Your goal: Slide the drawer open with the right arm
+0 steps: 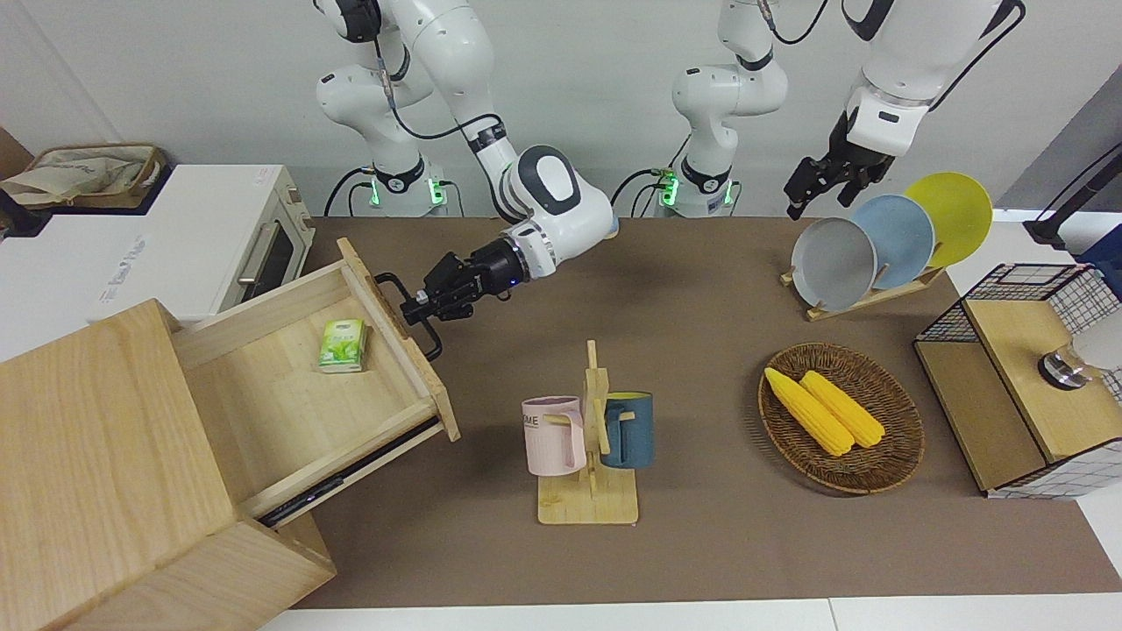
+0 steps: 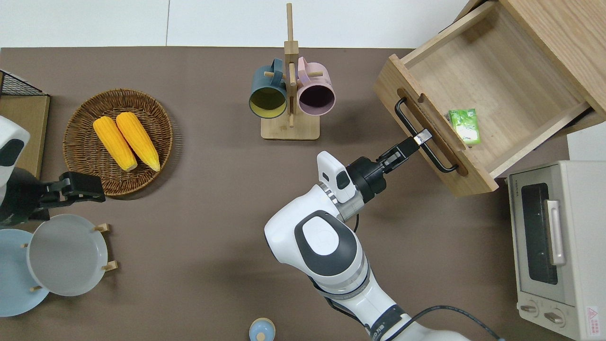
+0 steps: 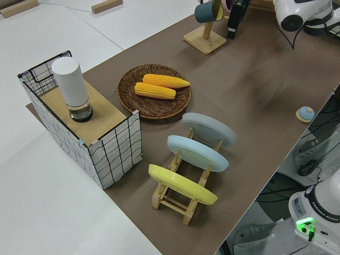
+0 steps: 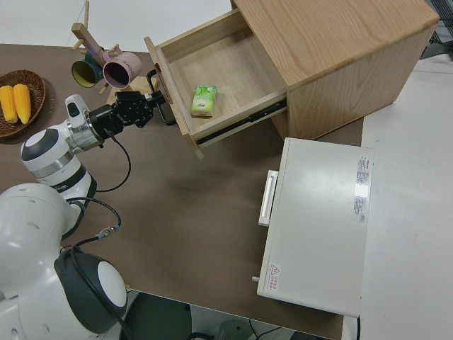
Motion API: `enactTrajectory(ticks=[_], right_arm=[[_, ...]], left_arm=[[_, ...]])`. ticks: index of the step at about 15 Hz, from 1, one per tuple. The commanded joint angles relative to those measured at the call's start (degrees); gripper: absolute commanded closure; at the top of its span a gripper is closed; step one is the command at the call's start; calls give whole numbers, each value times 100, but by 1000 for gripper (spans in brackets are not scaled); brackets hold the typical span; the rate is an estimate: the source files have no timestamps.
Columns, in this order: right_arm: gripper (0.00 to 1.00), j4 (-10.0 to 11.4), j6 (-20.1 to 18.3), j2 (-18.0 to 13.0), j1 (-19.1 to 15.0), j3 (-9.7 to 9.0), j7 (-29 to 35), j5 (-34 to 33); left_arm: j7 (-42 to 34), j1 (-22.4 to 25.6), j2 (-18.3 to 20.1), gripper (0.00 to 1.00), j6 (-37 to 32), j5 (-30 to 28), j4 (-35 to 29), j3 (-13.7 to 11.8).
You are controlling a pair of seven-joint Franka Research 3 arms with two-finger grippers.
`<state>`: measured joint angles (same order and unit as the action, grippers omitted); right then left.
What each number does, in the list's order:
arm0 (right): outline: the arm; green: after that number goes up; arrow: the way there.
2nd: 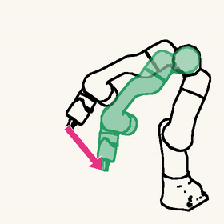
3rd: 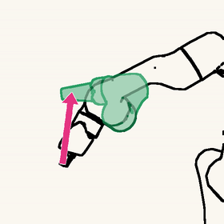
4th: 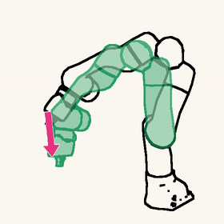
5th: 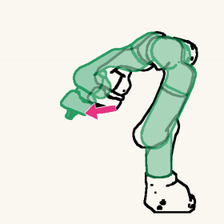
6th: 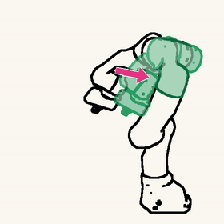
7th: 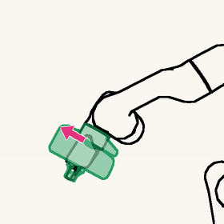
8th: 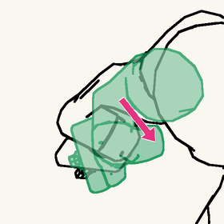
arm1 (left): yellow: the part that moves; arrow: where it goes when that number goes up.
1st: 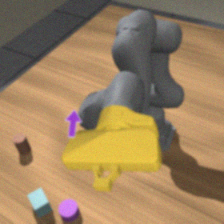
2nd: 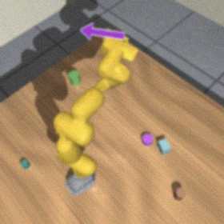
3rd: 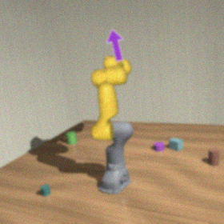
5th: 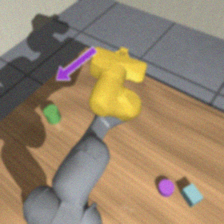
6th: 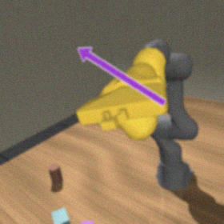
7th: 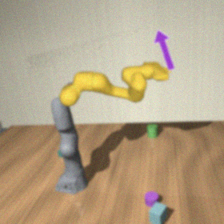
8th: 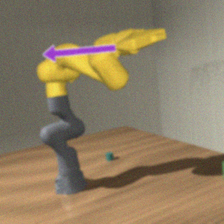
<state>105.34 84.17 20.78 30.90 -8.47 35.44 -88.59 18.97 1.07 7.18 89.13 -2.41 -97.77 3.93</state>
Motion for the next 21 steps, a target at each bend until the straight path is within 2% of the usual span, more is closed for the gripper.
enactTrajectory(ticks=[1,3,11,12,13,14,15,17,18,21], right_arm=[[988,-136,-94,49,100,-5,-363,87],[988,-154,-199,76,153,-5,-424,114],[969,-198,-200,76,197,-5,-433,114],[920,-198,-182,76,197,-5,-433,105],[813,-198,-156,76,197,3,-424,105],[630,-198,-130,76,197,3,-389,105],[531,-198,-121,76,197,12,-380,105],[147,-198,-112,76,188,21,-363,105],[18,-198,-112,76,188,21,-354,105],[17,-198,-103,76,188,21,-328,105]], left_arm=[[-42,-1,47,7,-97,-5,21,-24],[-42,-1,47,7,-89,-5,21,-24],[-42,-1,47,7,-89,-5,21,-24],[-42,-1,47,7,-97,-5,21,-24],[-42,-1,47,7,-89,-5,21,-24],[-42,-1,47,7,-89,-5,21,-24],[-42,-1,47,7,-97,-5,21,-24],[-42,-1,47,7,-89,-5,21,-24],[-42,-1,47,7,-97,-5,21,-24],[-42,-1,47,7,-89,-5,21,-24]])
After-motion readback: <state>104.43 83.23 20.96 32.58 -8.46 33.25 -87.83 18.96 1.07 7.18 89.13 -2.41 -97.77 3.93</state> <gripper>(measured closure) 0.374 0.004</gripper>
